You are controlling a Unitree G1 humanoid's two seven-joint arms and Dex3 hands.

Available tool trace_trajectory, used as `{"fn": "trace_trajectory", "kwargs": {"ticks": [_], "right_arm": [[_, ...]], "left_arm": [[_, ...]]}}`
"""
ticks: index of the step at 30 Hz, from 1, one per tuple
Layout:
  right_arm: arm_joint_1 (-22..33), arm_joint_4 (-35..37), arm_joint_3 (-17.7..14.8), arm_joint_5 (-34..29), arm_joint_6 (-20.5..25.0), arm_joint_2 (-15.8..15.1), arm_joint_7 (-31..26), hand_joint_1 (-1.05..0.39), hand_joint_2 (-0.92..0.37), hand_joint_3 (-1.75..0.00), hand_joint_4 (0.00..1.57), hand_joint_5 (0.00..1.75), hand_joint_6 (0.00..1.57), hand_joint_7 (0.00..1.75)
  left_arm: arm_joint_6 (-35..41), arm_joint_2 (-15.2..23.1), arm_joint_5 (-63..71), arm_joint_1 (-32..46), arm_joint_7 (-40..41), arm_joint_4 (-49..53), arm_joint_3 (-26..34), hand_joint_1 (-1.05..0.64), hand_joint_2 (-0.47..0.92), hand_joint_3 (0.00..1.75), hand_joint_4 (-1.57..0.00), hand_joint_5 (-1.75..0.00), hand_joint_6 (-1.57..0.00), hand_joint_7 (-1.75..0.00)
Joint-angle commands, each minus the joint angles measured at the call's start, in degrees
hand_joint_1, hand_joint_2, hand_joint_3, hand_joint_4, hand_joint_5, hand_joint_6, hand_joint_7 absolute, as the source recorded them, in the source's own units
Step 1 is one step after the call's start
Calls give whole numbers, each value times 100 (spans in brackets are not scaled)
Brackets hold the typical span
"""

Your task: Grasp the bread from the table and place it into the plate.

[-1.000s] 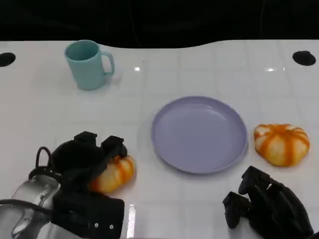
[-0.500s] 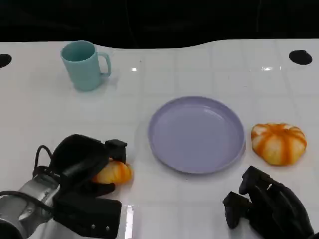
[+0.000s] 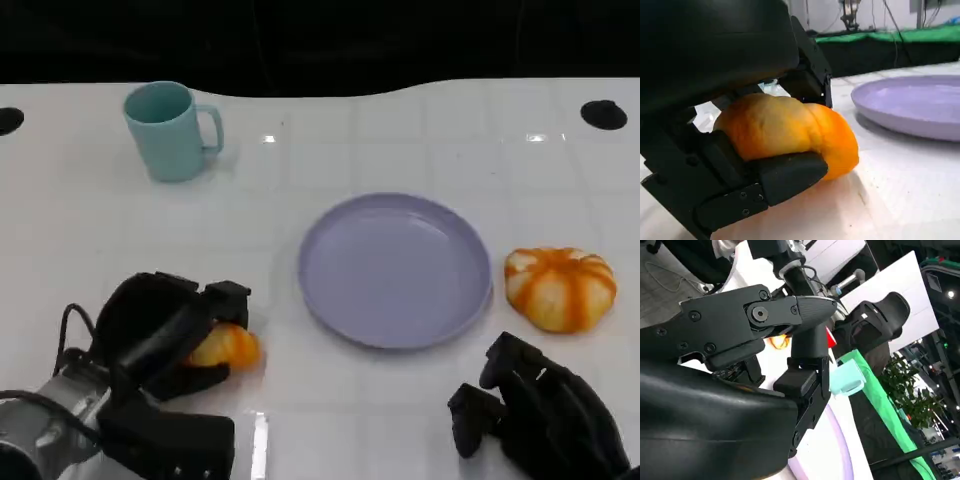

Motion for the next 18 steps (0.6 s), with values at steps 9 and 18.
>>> {"fn": "trace_trajectory", "kwargs": {"ticks": [9,18], "right_arm": [[-98,245,-77,2,-189,-109,27,-55,-92,-24,76,171,66,147],[-121,306,-72,-5,-193,-103,-3,-55,-92,-23,77,172,67,147]], "left_arm": [[-1378,-285,-988,-22,693,301,746,-83,68,158,-145,-175,-122,-175],[-1466,-547,-1331,-387,370,319,1174,-79,60,163,-137,-175,-110,-175]]}}
